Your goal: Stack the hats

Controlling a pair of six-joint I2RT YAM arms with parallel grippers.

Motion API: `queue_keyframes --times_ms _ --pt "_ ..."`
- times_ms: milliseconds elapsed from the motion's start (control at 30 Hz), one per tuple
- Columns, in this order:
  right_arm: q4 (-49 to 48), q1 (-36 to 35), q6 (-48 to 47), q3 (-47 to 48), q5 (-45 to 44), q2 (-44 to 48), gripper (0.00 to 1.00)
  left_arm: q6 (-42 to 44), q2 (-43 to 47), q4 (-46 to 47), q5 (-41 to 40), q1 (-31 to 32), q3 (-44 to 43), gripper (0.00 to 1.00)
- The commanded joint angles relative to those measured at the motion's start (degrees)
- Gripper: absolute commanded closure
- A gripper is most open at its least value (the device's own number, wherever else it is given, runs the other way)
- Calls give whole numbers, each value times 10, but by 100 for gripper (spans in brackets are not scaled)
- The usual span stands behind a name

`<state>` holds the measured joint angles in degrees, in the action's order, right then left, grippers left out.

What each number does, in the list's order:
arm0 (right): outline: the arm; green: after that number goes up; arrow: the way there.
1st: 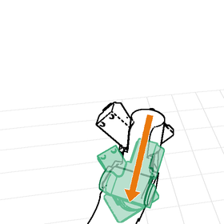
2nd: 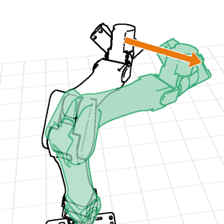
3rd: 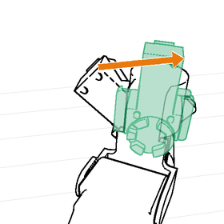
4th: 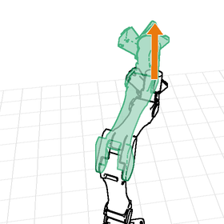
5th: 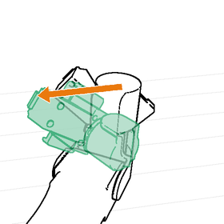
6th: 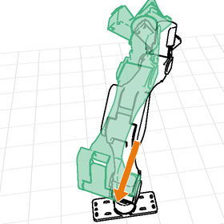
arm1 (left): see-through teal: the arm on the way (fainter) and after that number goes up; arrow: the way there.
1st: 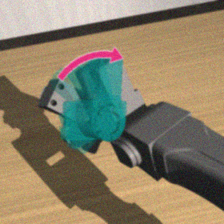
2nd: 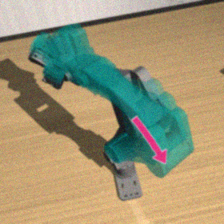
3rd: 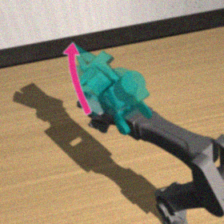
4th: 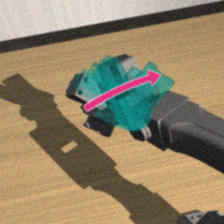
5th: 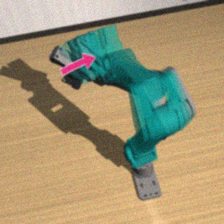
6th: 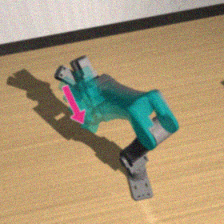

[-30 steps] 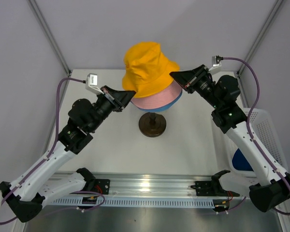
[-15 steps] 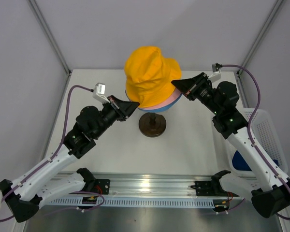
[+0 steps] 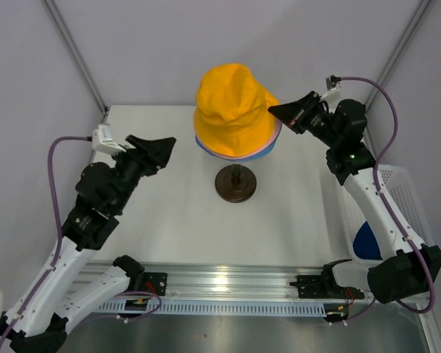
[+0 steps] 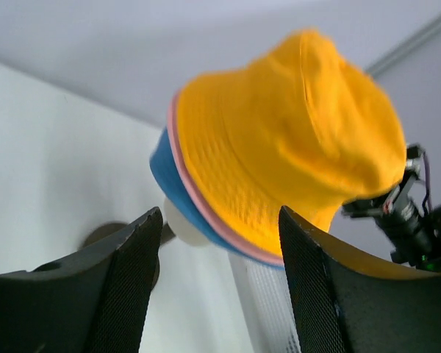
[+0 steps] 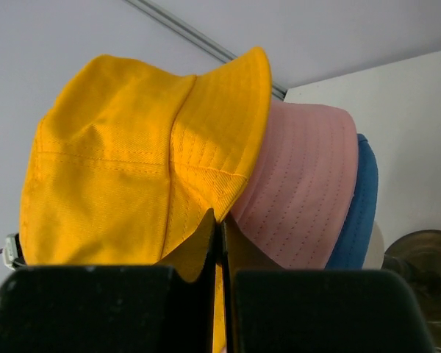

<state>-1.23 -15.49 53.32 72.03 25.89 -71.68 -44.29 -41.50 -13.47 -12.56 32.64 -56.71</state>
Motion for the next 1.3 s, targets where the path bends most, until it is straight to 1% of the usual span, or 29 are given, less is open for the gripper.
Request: queue_keyframes --times_ms 0,33,133,267,300,367,433,600,767,933,1033,1100,1133,1267 --pt "87 5 -75 21 45 -50 100 -7 -6 13 54 -63 -17 32" --pt "90 5 -91 29 47 -56 100 -20 -21 21 73 -98 -15 33" --pt "109 11 -119 62 55 -85 100 -61 -52 67 139 -137 -6 35" --pt "100 31 -134 92 106 -129 100 -96 -127 150 201 -152 -3 37" --pt "100 34 -139 100 114 -141 100 -105 -141 188 220 -154 -5 37" --pt "110 39 -149 129 133 -173 100 -118 -182 223 239 -160 -14 39" --pt "120 42 -151 141 141 -190 100 -131 -206 236 263 -167 -32 41" --pt "121 44 -154 145 139 -205 100 -127 -261 247 275 -170 -64 44" --pt "121 44 -155 150 139 -207 100 -134 -296 253 283 -171 -98 47" --pt "122 44 -155 159 143 -217 100 -141 -329 263 288 -171 -109 49" --pt "123 45 -155 164 148 -224 100 -146 -340 254 286 -171 -118 49" --pt "124 45 -155 165 148 -226 100 -146 -348 232 280 -171 -124 48" --pt "124 45 -155 166 146 -227 100 -147 -349 224 278 -171 -121 47" --pt "123 45 -155 168 145 -230 100 -153 -344 242 278 -171 -109 44"
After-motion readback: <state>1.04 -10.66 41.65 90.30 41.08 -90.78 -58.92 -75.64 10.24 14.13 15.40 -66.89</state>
